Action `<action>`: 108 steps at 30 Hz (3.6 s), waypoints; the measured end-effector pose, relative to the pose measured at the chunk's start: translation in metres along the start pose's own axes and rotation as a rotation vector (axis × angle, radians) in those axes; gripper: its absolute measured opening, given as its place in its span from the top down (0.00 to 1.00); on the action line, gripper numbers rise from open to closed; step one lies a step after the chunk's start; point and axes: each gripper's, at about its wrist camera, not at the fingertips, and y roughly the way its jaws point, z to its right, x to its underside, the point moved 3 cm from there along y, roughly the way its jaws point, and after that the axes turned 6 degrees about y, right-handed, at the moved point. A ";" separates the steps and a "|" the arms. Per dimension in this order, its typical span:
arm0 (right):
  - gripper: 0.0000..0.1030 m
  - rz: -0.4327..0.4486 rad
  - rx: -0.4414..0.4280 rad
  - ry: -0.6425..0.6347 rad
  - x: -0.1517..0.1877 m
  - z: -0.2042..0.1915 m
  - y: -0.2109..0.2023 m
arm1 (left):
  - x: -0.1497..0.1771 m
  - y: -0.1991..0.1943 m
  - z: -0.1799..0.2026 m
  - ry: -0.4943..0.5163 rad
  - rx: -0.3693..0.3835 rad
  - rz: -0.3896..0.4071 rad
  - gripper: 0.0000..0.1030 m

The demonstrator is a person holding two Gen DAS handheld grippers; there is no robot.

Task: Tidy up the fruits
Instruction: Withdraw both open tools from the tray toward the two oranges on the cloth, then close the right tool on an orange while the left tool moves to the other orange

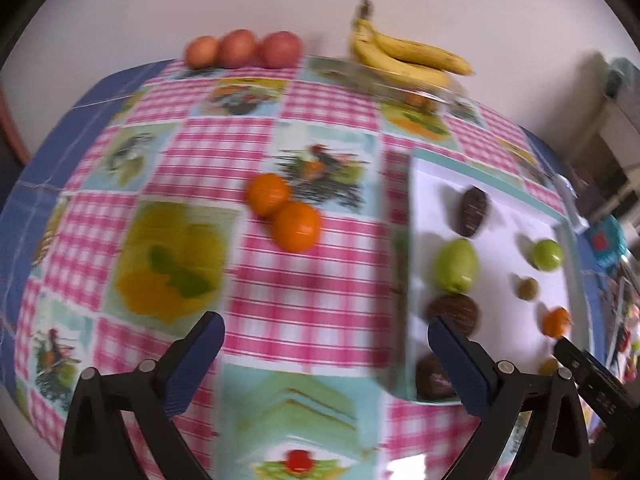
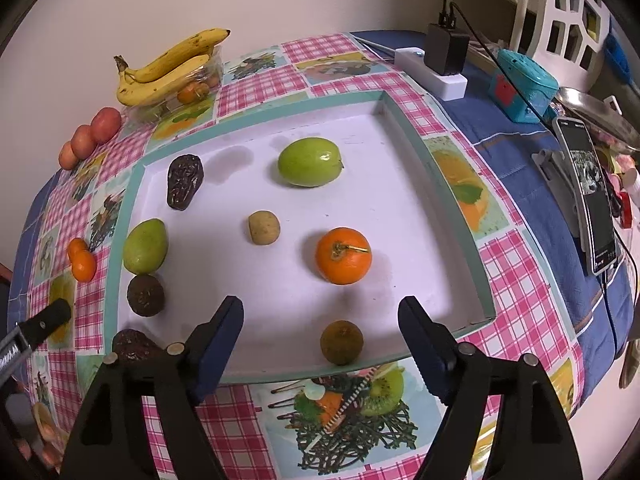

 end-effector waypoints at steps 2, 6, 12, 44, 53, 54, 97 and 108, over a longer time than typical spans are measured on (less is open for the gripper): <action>0.21 -0.002 -0.001 -0.001 0.001 -0.003 0.001 | 0.000 0.000 -0.011 -0.020 -0.041 0.004 0.00; 0.21 -0.002 -0.015 -0.001 0.002 -0.015 0.002 | -0.002 -0.005 -0.036 -0.060 -0.091 0.024 0.00; 0.09 0.027 -0.048 -0.037 0.005 -0.045 0.001 | -0.004 -0.012 -0.062 -0.086 -0.133 0.042 0.00; 0.09 0.056 -0.122 -0.155 -0.040 -0.134 0.024 | -0.061 0.028 -0.098 -0.206 -0.226 -0.028 0.00; 0.09 0.077 -0.166 -0.196 -0.059 -0.157 0.026 | -0.077 0.043 -0.106 -0.215 -0.167 0.013 0.00; 0.09 0.078 -0.177 -0.202 -0.059 -0.161 0.026 | -0.078 0.044 -0.109 -0.229 -0.148 0.012 0.00; 0.21 -0.018 -0.218 -0.382 -0.002 -0.254 0.052 | -0.063 0.055 -0.181 -0.289 -0.128 -0.023 0.00; 0.48 -0.104 -0.296 -0.378 0.014 -0.262 0.069 | -0.060 0.056 -0.186 -0.342 -0.090 -0.041 0.00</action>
